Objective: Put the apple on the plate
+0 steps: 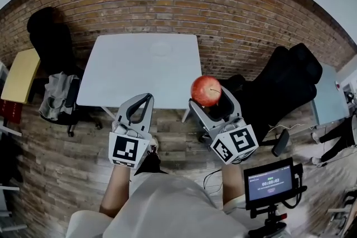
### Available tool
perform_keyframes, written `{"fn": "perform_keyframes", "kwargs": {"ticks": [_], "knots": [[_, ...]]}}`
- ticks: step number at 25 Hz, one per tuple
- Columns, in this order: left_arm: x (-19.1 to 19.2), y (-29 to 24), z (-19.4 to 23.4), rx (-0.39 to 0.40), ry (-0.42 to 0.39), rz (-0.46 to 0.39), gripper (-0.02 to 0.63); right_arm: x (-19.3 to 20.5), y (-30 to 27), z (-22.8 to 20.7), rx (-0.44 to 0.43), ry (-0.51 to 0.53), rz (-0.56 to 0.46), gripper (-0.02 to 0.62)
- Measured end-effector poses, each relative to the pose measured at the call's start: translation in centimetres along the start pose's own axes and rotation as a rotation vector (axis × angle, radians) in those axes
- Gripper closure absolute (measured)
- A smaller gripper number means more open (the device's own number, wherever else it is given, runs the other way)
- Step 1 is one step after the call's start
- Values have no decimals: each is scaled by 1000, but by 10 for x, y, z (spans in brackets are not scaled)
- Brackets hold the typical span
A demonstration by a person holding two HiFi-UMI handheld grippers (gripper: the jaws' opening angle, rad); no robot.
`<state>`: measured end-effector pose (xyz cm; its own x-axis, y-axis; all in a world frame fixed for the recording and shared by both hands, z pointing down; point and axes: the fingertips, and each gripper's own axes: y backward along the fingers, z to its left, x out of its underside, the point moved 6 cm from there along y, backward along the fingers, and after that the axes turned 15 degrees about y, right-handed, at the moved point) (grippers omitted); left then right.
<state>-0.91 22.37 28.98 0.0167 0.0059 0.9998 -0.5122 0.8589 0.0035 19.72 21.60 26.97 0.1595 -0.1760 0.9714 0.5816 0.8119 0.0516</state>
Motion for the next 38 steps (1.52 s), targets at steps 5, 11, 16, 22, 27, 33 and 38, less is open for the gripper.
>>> {"fn": "perform_keyframes", "kwargs": {"ticks": [5, 11, 16, 22, 27, 33, 38], "knots": [[3, -32, 23, 6, 7, 5, 600, 8, -32, -15, -2, 3, 5, 227], [6, -65, 51, 26, 18, 20, 600, 15, -69, -32, 12, 1, 27, 227], [4, -94, 76, 37, 20, 24, 600, 23, -100, -47, 23, -3, 44, 227], [7, -122, 106, 44, 28, 35, 600, 31, -138, -59, 29, -9, 48, 227], [5, -141, 130, 47, 33, 39, 600, 35, -166, -65, 33, -17, 55, 227], [10, -158, 155, 48, 43, 55, 600, 42, -196, -72, 34, -23, 70, 227], [21, -175, 179, 48, 60, 75, 600, 53, -225, -76, 32, -28, 88, 227]]}}
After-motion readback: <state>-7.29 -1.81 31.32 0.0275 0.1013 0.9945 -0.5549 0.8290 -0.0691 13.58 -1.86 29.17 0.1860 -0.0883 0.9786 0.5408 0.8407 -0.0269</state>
